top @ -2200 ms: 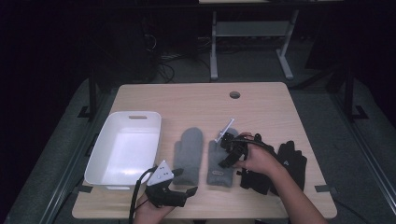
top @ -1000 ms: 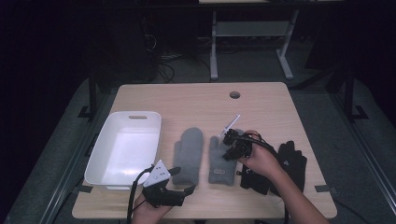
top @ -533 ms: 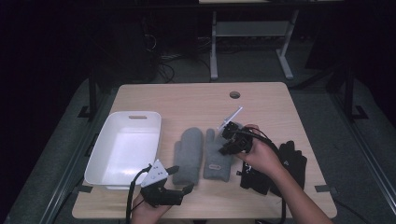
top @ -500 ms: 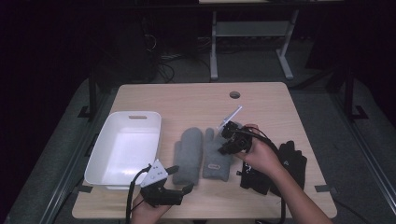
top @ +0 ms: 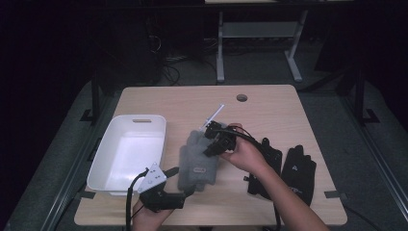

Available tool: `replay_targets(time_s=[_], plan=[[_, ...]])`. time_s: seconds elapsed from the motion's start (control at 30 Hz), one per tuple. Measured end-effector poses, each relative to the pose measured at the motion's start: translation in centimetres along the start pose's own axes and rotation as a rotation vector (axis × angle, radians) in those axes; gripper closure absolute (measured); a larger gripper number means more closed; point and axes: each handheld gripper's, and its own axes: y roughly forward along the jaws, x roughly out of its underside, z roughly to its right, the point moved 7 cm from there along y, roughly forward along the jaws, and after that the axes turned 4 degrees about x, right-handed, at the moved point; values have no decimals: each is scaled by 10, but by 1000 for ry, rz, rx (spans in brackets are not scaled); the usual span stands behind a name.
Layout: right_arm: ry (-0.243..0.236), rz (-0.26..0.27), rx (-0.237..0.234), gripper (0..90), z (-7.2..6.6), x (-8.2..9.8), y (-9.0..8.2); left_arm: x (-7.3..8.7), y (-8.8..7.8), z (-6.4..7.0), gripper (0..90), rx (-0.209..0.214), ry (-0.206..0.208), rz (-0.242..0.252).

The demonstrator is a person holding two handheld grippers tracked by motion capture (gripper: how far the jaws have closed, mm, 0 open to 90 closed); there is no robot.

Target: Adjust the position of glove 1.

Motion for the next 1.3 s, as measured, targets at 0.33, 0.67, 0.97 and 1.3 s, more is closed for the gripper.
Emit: replay_targets(time_s=[0.33,0.67,0.97,1.3], plan=[[-27,-29,-35,829,-15,-22,19,-1,-3,-7,179,-17,-21,11],[-32,-63,-37,824,-15,-24,30,1,-2,-9,179,-25,-32,6],[-5,-48,-20,704,-5,-19,48,3,0,-8,179,-22,-29,-9],[70,81,17,761,5,-24,37,3,1,-7,180,-17,-25,-14]])
